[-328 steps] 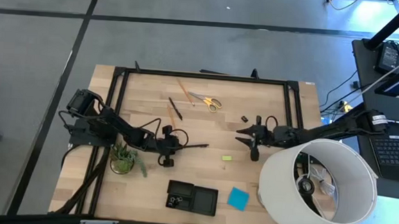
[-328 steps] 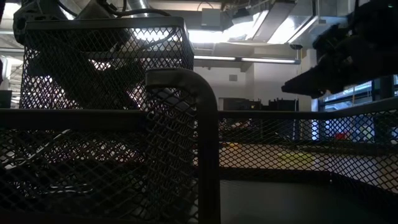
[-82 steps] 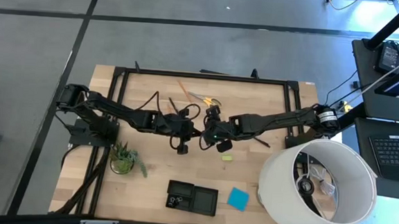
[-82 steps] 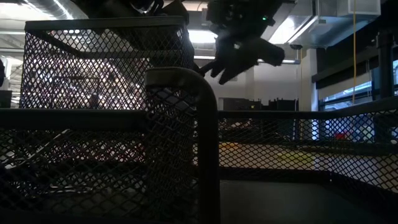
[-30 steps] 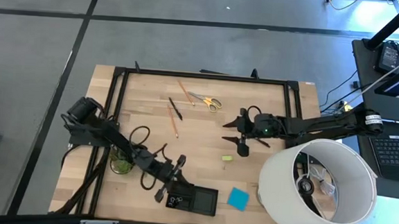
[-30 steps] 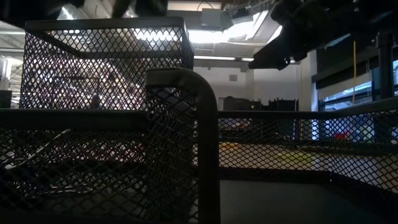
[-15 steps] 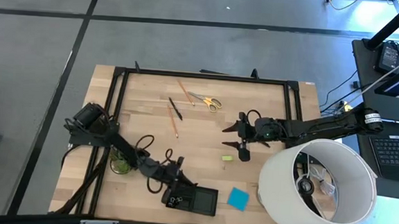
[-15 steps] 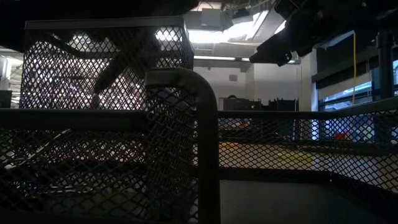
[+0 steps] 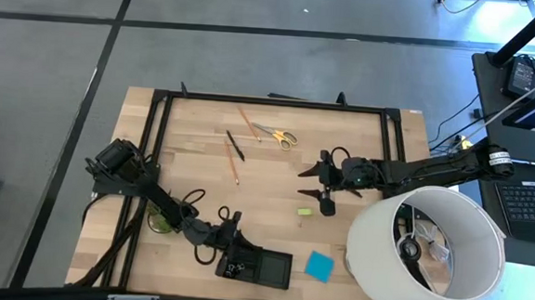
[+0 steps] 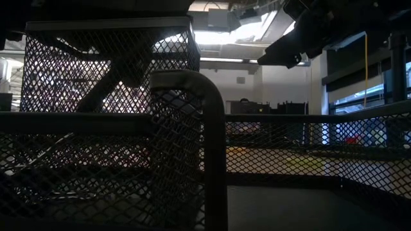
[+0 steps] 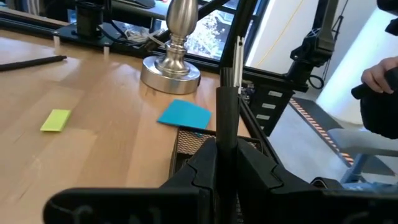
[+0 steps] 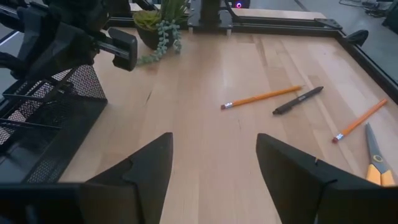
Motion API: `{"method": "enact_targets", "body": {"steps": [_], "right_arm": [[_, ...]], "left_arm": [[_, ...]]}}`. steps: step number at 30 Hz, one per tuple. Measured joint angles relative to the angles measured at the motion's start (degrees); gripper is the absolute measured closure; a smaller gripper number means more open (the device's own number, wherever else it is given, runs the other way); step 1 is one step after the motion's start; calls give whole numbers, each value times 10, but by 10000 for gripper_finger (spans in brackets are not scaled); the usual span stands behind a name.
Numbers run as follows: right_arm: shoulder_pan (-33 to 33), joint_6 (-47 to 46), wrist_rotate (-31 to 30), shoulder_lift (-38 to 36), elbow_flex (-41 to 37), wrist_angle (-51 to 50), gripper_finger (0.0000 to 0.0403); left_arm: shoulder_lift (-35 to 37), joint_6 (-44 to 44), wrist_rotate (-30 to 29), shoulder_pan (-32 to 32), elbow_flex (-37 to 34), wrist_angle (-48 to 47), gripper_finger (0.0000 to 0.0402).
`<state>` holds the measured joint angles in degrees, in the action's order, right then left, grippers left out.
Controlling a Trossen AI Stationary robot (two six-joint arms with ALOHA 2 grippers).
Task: Pick and place office supplies into organizer
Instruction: Put the bottom black pen into the black desk organizer
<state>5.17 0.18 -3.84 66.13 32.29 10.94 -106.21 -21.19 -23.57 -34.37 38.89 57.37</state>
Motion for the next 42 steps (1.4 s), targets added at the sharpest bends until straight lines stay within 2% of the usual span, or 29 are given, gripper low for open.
{"method": "enact_targets", "body": {"steps": [13, 42], "right_arm": [[0, 1, 0, 0, 0, 0, 170], [0, 5, 0, 0, 0, 0, 170]], "left_arm": [[0, 34, 2, 0, -1, -9, 361], [-1, 39, 2, 0, -1, -10, 358]]}}
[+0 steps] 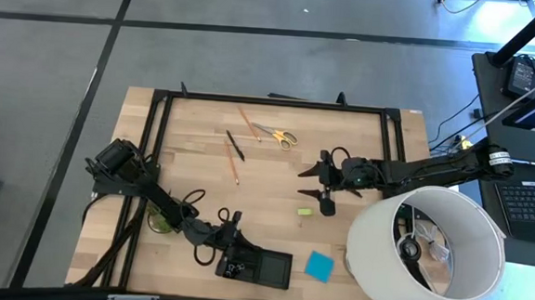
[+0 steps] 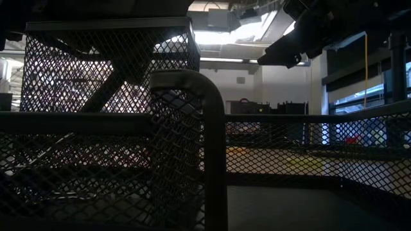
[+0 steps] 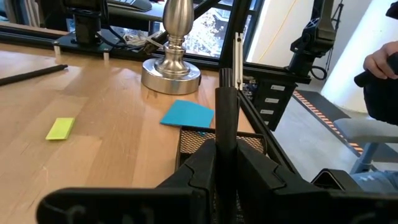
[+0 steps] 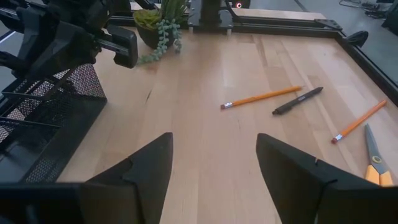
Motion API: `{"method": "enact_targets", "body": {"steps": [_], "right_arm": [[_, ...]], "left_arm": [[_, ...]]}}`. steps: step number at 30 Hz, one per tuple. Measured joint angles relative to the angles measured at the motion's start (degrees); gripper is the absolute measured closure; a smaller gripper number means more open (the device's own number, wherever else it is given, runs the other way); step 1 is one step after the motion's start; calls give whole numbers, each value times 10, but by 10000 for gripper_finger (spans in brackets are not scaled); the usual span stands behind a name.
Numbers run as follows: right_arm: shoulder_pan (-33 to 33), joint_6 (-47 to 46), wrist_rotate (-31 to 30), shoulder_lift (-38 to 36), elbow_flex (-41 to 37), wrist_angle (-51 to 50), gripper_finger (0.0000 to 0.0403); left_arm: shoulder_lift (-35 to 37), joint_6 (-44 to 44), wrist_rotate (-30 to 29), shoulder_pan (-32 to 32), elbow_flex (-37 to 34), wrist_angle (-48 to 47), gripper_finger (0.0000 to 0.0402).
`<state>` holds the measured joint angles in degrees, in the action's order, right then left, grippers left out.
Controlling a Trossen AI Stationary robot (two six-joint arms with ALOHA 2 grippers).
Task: Pick and place office supplies into organizer
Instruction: Put the bottom black pen into the black desk organizer
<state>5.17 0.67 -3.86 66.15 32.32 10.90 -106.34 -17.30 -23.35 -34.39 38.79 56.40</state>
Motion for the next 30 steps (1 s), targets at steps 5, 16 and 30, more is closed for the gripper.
{"method": "enact_targets", "body": {"steps": [5, 16, 30], "right_arm": [[0, 0, 0, 0, 0, 0, 170], [0, 12, 0, 0, 0, 0, 170], [0, 13, 0, 0, 0, 0, 170]], "left_arm": [[0, 0, 0, 0, -1, 2, 358], [-1, 0, 0, 0, -1, 5, 358], [-1, -4, 2, 0, -1, 6, 309]]}}
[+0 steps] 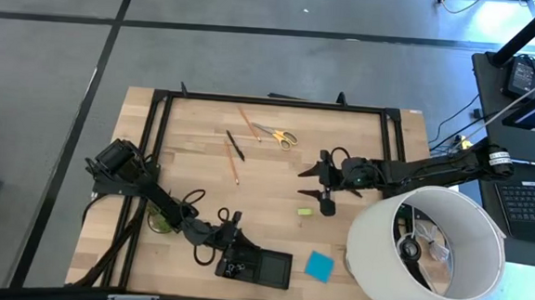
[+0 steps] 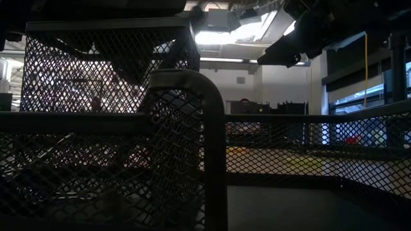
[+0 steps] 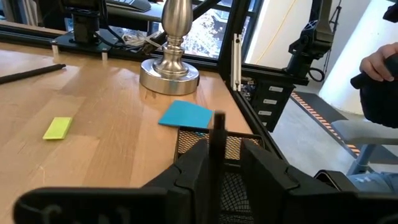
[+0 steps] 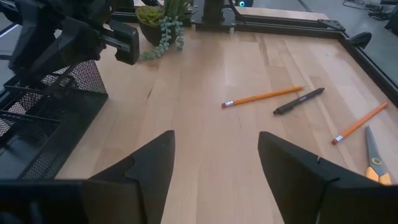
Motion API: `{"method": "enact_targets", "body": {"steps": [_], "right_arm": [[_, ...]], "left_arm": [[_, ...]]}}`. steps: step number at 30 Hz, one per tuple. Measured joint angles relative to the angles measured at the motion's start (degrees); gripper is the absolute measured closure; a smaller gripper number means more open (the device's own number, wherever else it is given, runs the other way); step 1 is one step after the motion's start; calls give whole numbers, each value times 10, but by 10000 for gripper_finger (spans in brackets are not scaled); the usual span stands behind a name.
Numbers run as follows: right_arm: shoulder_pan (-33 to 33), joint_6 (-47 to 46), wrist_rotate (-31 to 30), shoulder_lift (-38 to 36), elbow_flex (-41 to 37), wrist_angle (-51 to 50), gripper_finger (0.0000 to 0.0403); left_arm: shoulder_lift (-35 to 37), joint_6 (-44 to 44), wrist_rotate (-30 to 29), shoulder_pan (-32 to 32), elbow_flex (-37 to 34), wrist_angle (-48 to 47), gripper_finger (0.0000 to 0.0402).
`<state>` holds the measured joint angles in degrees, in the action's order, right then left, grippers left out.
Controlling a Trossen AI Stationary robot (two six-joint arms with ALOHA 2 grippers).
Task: Pick and place office supplies into organizer
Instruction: Put the bottom black pen into the black desk organizer, then put the bottom yellow pencil into the black desk organizer
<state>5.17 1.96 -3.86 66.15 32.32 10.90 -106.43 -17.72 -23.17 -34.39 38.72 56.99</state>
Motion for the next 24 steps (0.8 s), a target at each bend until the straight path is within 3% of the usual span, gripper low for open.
{"method": "enact_targets", "body": {"steps": [13, 24], "right_arm": [[0, 0, 0, 0, 0, 0, 170], [0, -2, 0, 0, 0, -1, 170]], "left_arm": [[8, 45, 6, 0, -2, 3, 294], [99, 69, 5, 10, -2, -40, 293]]}}
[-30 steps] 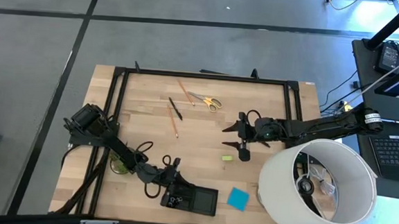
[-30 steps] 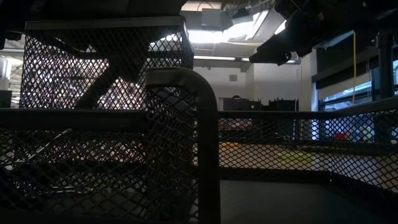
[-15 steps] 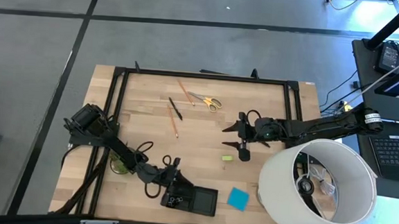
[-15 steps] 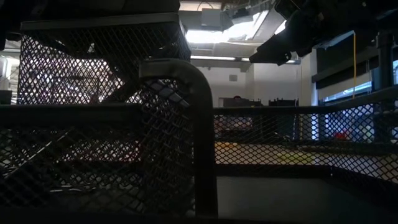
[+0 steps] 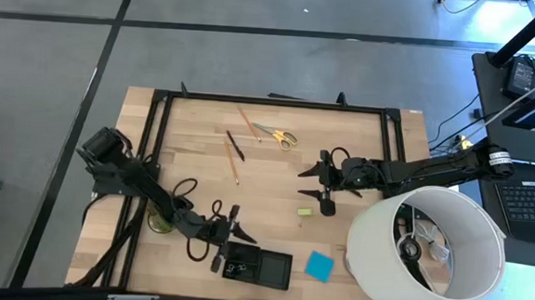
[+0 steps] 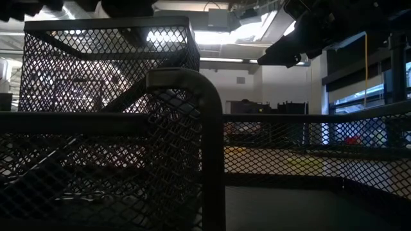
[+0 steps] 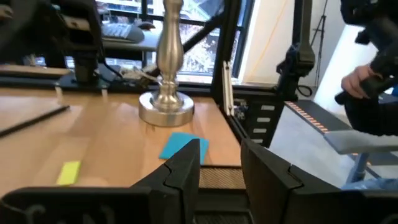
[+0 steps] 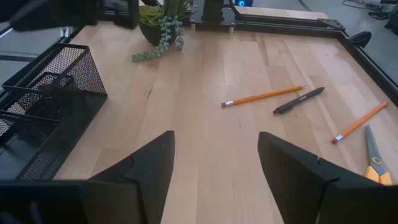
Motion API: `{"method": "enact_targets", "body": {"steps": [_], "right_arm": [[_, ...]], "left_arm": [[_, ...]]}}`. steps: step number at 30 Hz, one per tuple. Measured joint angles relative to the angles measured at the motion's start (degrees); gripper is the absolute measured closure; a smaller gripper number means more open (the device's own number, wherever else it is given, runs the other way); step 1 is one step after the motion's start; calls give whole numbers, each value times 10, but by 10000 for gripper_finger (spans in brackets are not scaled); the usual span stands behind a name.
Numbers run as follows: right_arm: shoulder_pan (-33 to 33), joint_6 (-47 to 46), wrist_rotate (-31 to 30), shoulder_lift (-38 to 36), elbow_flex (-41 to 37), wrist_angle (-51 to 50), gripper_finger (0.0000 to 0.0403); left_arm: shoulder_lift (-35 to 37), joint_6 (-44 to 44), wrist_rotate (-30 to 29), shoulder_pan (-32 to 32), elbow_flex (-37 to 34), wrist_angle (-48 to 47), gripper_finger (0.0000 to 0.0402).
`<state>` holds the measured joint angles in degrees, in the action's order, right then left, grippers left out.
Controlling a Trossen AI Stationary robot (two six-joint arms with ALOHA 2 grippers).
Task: Pick and place office supplies into organizer
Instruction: Put the bottom yellow pencil into the black desk organizer
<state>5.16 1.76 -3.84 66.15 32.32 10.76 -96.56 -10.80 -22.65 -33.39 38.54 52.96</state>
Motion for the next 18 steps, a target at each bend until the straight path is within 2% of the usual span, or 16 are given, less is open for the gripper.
{"method": "enact_targets", "body": {"steps": [3, 8, 15, 18], "right_arm": [[0, 0, 0, 0, 0, -2, 170], [0, 0, 0, 0, 0, -17, 170], [0, 0, 0, 0, 1, -34, 170], [0, 1, 0, 0, 0, -34, 170]], "left_arm": [[36, 9, -1, 12, 1, -61, 296], [109, -7, -4, 53, 1, -225, 298], [179, -115, -12, 162, 1, -411, 298], [183, -112, -18, 214, 2, -457, 298]]}}
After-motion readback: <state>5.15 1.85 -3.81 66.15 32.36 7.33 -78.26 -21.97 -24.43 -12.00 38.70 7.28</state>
